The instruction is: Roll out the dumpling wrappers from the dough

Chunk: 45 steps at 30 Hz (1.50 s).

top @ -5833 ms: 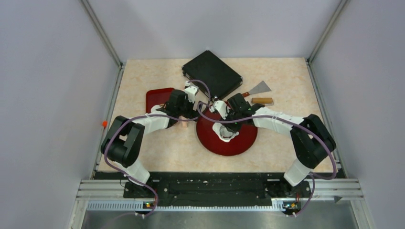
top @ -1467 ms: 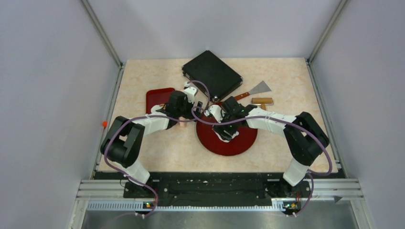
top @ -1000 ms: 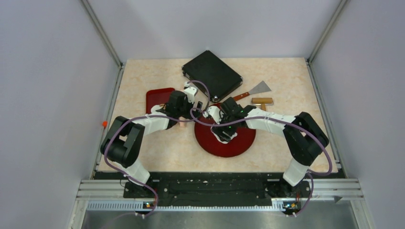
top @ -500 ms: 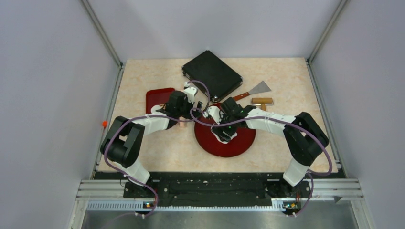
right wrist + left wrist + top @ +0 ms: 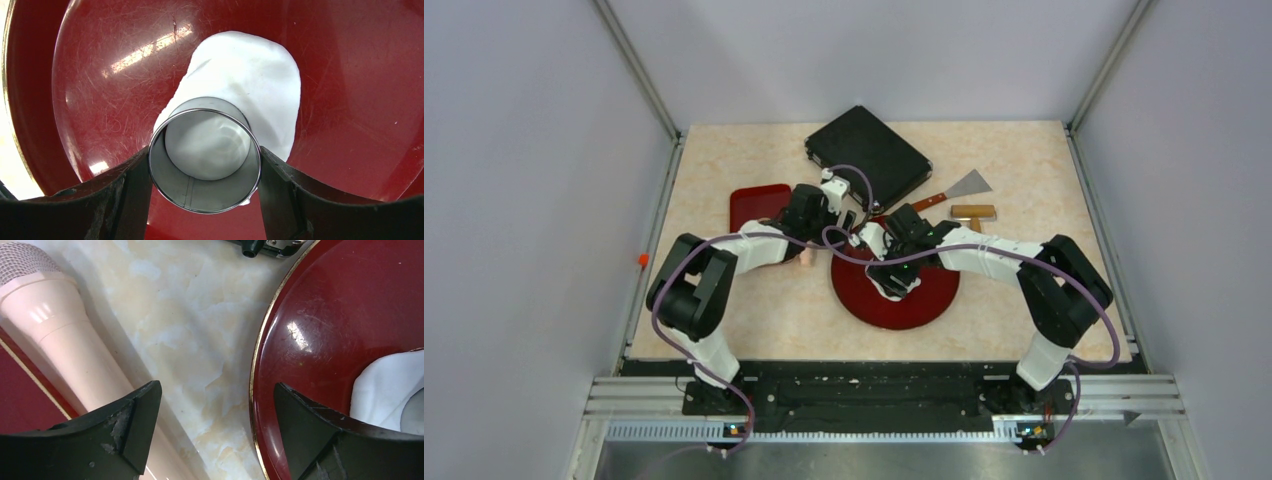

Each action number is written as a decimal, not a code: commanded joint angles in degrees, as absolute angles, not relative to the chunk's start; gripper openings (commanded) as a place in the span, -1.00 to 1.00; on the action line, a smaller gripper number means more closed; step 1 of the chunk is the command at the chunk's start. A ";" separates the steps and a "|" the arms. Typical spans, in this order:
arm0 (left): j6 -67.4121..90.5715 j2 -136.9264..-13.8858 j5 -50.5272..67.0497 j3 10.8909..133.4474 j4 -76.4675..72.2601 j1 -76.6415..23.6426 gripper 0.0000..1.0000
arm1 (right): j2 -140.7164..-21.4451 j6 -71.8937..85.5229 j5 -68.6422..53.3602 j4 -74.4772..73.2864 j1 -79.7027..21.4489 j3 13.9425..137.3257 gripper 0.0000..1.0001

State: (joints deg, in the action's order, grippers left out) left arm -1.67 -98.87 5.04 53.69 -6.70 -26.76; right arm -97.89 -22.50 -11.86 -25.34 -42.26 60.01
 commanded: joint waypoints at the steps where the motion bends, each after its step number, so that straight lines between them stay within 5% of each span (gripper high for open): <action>1: -3.04 -100.22 4.53 57.01 -4.18 -27.62 0.72 | -99.96 -22.23 -15.82 -34.37 -43.74 56.95 -0.15; 27: -6.04 -105.64 2.82 62.86 3.07 -30.06 -0.32 | -99.89 -22.64 -15.57 -35.00 -43.72 56.23 -0.15; 35: -5.75 -105.85 1.97 63.06 3.18 -30.21 -1.00 | -99.95 -22.85 -15.65 -36.70 -43.68 56.59 -0.17; 45: -5.43 -105.74 1.05 62.92 2.90 -30.23 -1.00 | -100.07 -23.77 -16.01 -40.36 -43.72 57.34 -0.19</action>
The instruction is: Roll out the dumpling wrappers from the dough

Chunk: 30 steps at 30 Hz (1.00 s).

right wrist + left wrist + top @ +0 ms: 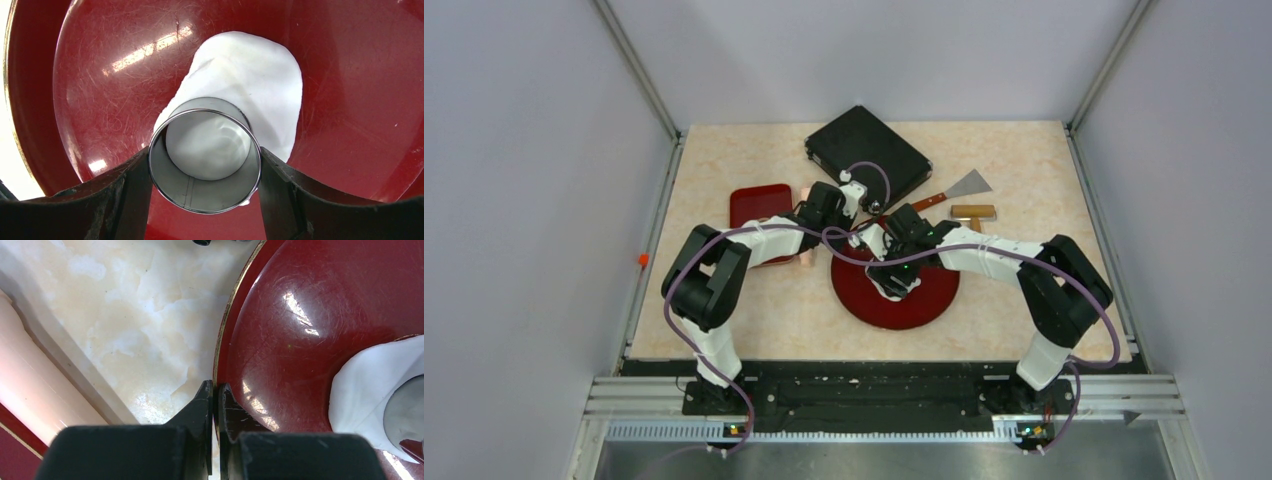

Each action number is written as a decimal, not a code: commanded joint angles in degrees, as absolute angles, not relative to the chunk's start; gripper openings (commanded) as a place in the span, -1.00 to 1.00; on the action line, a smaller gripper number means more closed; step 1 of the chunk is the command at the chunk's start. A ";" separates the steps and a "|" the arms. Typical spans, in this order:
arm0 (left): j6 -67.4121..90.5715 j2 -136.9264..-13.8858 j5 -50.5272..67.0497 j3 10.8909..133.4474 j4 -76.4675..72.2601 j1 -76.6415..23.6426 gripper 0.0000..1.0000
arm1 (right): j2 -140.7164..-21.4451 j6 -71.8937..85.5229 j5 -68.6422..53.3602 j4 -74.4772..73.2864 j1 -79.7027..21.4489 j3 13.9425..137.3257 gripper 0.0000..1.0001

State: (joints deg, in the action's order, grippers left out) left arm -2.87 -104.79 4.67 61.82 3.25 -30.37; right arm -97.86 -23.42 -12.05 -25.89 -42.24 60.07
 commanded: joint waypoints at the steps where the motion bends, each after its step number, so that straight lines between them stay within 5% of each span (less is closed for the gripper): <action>1: -5.35 -105.73 0.88 62.93 2.86 -30.17 -1.00 | -100.05 -23.88 -15.93 -40.62 -43.68 57.46 -0.20; 20: -5.02 -106.08 -1.49 63.12 2.89 -30.32 -1.00 | -100.51 -24.65 -14.25 -45.79 -43.74 60.23 -0.19; 30: -4.87 -106.09 -1.67 63.15 2.81 -30.39 -1.00 | -99.98 -23.56 -15.61 -40.82 -43.68 61.79 0.34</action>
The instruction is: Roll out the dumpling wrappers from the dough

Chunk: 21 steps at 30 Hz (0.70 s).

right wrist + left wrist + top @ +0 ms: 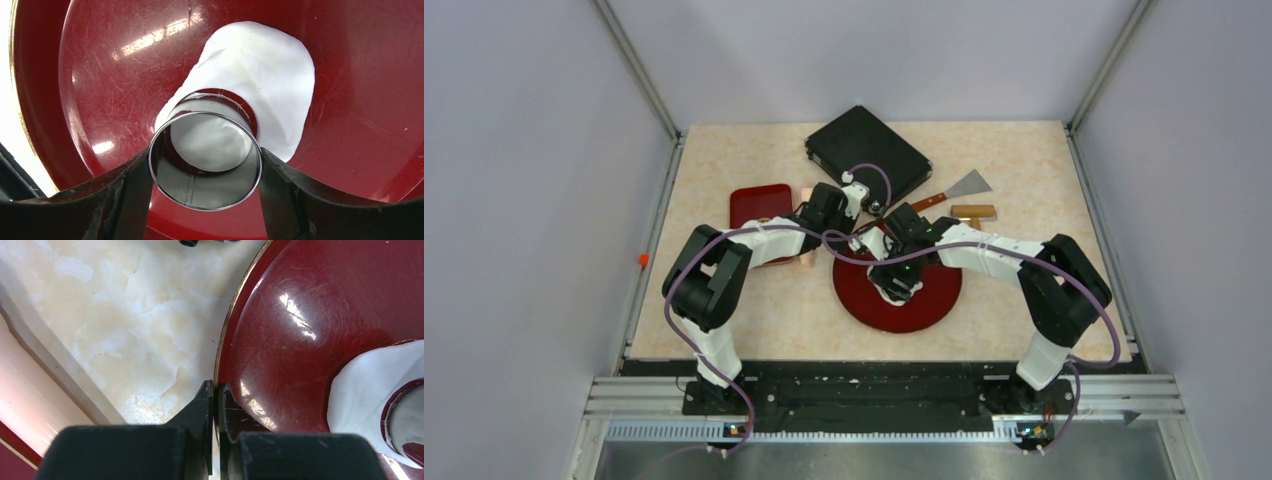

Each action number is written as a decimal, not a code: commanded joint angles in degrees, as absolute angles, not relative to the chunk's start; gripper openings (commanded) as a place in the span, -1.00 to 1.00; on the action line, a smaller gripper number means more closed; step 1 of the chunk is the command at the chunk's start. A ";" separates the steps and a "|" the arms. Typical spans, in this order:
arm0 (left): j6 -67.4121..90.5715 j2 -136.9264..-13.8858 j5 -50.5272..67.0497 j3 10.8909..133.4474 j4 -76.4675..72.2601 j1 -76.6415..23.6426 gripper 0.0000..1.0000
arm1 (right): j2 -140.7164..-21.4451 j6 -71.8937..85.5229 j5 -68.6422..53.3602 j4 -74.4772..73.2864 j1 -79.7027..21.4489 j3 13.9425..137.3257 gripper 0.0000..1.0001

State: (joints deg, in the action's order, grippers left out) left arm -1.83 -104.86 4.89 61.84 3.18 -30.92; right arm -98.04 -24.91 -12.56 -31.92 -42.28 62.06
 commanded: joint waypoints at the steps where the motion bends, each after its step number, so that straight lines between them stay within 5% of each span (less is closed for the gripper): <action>1: -4.90 -106.00 -1.60 63.04 2.73 -30.36 -1.00 | -99.80 -23.53 -15.77 -40.56 -43.68 62.15 0.41; 7: -4.88 -105.91 -1.58 62.92 2.48 -30.38 -1.00 | -97.87 -24.08 -16.78 -38.85 -43.69 64.24 0.74; 21: -5.04 -105.67 -1.11 62.58 2.20 -30.34 -1.00 | -90.99 -28.39 -17.46 -38.23 -43.59 68.63 0.87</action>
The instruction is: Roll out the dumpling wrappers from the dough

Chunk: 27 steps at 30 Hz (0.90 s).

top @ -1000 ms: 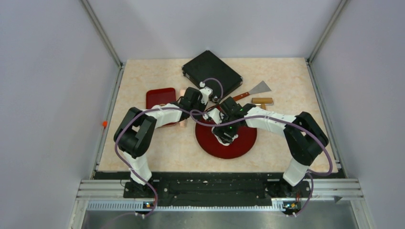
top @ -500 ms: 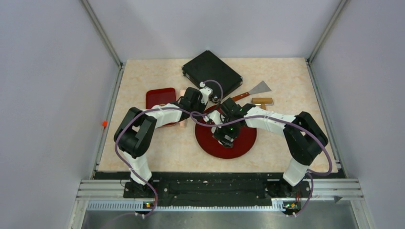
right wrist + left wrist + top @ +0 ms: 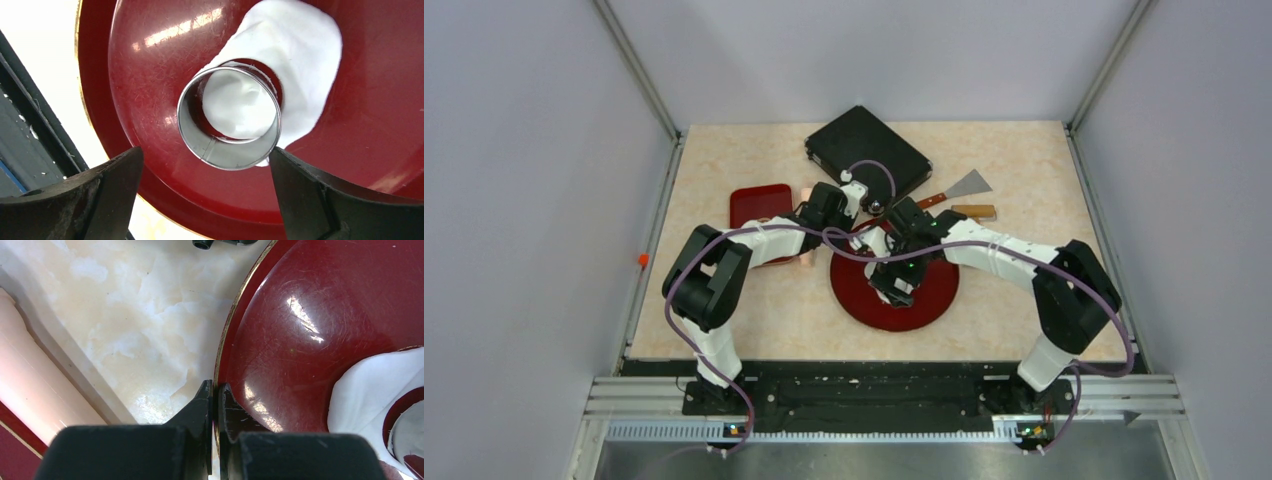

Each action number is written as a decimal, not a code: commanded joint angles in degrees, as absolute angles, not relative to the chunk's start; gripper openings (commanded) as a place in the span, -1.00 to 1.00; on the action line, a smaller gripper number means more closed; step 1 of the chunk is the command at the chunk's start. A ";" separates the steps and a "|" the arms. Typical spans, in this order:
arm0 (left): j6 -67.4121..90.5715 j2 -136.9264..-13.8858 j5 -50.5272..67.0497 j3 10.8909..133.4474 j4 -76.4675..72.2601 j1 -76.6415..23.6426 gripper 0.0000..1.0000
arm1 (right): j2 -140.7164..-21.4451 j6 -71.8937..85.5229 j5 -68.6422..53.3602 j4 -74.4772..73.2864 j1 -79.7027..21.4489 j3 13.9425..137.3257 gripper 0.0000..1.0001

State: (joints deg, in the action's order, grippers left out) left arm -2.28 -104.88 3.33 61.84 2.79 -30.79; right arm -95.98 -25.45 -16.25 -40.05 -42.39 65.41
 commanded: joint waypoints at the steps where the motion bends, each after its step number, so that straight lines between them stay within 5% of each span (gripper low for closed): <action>1: -5.09 -105.65 -1.06 62.58 2.20 -30.35 -1.00 | -90.71 -29.07 -16.11 -37.52 -43.60 68.30 0.91; 7: -5.19 -105.65 -0.79 62.49 2.19 -30.36 -1.00 | -89.29 -36.85 -13.74 -36.03 -43.59 66.31 0.98; 15: -5.39 -105.51 -0.31 62.31 2.02 -30.48 -1.00 | -81.80 -61.14 -25.49 -36.39 -43.57 61.86 0.98; 27: -5.50 -105.13 -0.27 61.69 1.47 -30.49 -1.00 | -89.66 -63.27 -27.78 -30.84 -43.27 60.76 0.97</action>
